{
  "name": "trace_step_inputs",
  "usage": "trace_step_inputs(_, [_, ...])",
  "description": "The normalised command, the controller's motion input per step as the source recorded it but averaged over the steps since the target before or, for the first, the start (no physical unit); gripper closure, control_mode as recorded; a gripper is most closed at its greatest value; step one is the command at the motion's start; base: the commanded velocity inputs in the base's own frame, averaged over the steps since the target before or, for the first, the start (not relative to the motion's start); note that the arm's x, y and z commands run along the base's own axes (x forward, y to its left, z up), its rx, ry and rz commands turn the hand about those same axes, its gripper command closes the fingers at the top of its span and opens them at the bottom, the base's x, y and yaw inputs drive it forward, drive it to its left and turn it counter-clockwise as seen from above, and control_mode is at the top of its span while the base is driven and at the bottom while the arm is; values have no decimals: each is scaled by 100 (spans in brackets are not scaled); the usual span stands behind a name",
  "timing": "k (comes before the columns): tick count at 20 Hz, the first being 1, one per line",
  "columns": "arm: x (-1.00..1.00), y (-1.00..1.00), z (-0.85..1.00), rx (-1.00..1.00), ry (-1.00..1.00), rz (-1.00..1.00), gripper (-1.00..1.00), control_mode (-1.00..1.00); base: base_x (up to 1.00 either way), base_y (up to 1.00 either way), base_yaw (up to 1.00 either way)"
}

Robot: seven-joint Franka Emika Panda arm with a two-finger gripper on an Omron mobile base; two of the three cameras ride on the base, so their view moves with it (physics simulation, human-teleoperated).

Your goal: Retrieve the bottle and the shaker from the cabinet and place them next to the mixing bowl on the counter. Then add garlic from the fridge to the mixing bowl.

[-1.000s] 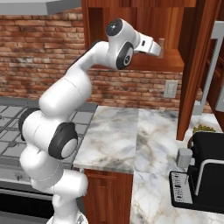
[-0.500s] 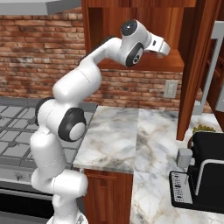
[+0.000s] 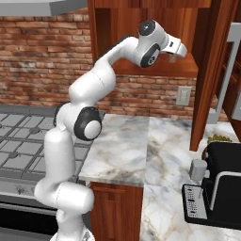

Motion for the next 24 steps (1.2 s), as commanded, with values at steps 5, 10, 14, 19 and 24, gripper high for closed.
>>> trace_step_inputs(5, [38, -20, 0, 2, 0, 0, -100, -100, 0, 0, 0])
trace_step_inputs(10, [26, -10, -2, 1, 0, 0, -100, -100, 0, 0, 0])
trace_step_inputs(14, [15, 0, -8, 0, 0, 0, -100, -100, 0, 0, 0])
trace_step_inputs(19, [4, 0, -1, 0, 0, 0, -100, -100, 0, 0, 0])
trace_step_inputs(24, [1, 0, -3, 0, 0, 0, -100, -100, 0, 0, 0])
